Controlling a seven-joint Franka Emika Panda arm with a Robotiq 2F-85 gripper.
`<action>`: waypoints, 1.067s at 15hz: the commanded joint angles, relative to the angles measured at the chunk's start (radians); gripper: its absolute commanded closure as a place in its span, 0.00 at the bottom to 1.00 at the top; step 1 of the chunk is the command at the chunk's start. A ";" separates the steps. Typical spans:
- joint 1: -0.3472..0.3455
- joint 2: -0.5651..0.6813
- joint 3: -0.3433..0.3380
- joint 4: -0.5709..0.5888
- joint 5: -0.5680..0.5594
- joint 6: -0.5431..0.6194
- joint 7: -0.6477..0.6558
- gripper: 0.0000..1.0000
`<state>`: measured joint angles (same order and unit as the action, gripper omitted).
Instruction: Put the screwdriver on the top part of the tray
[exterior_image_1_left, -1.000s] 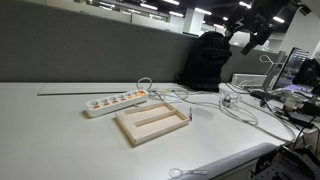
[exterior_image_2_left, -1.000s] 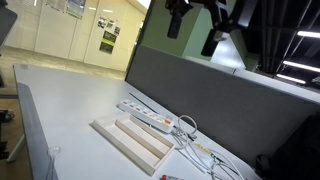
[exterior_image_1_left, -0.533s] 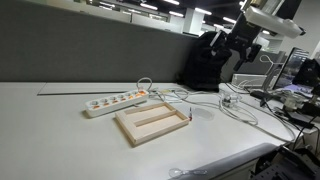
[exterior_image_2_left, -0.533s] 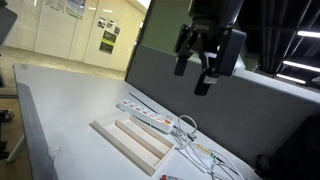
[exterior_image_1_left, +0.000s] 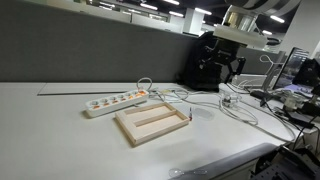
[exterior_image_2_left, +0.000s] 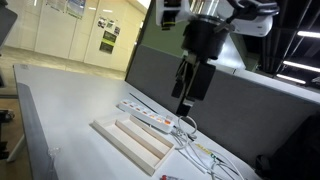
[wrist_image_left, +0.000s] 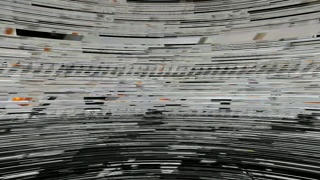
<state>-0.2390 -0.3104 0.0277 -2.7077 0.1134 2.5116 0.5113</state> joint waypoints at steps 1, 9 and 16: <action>-0.016 0.056 -0.037 0.027 -0.001 0.037 0.053 0.00; -0.006 0.070 -0.083 0.009 0.000 0.060 0.011 0.00; 0.009 0.235 -0.187 0.137 0.117 -0.026 -0.177 0.00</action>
<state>-0.2544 -0.1877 -0.0954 -2.6695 0.1430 2.5401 0.4596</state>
